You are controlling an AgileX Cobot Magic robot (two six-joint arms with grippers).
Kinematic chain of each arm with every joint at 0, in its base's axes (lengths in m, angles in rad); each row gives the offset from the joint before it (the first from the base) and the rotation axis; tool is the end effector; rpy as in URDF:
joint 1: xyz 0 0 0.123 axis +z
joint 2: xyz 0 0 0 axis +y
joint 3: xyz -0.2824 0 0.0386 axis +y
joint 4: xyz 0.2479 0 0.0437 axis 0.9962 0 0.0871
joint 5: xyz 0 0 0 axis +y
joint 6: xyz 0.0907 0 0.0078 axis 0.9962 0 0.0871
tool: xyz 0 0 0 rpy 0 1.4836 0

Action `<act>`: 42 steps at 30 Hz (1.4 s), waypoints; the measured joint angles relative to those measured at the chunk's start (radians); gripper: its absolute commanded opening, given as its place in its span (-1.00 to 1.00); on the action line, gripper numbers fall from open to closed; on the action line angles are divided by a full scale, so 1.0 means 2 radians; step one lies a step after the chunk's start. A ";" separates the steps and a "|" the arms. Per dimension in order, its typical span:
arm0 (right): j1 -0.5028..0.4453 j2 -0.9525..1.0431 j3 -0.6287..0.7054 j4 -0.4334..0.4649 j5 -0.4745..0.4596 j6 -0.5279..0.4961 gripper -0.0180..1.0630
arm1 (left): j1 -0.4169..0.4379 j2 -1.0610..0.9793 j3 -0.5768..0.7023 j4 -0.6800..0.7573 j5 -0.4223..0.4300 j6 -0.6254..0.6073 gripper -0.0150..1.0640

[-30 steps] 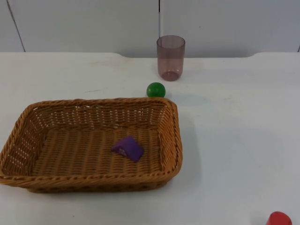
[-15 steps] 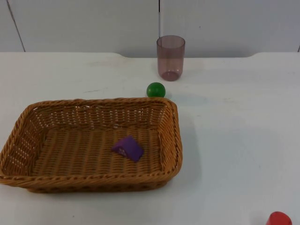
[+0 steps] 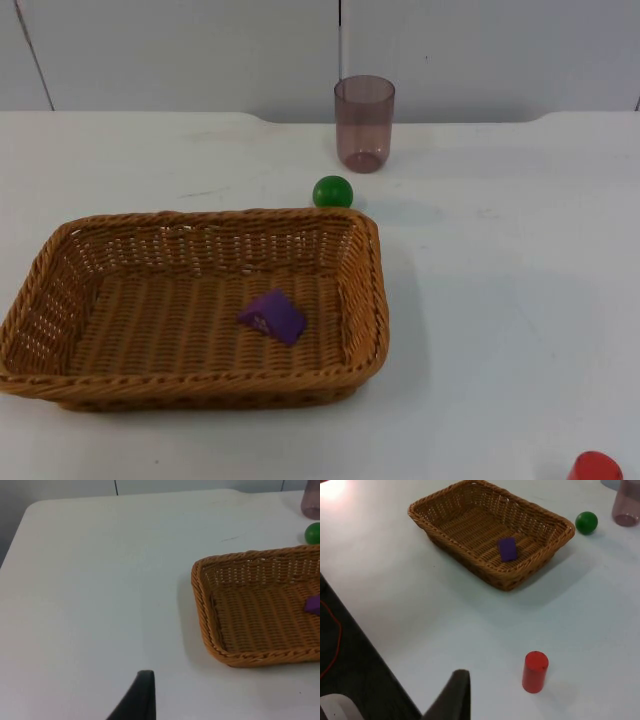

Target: Pick up the basket with the left hand and place the triangular block into the basket with the right hand.

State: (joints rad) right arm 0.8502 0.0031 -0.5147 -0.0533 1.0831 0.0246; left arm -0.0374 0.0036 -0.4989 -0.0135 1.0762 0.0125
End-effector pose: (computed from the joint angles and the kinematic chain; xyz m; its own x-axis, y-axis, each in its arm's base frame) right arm -0.0014 -0.0081 0.2795 -0.3066 -0.3497 -0.8853 -0.7232 0.6903 -0.0222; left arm -0.0049 -0.0009 0.2756 -0.4732 0.0238 -0.8806 0.0507 0.9987 -0.0003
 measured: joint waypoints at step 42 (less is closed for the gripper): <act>-0.355 0.000 0.000 0.000 0.000 0.011 0.98 | 0.000 0.000 0.000 0.000 0.000 0.001 0.98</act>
State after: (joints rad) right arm 0.1393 0.0031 -0.5147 -0.0526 1.0831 0.0473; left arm -0.0374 0.0036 -0.4989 -0.0135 1.0762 0.0146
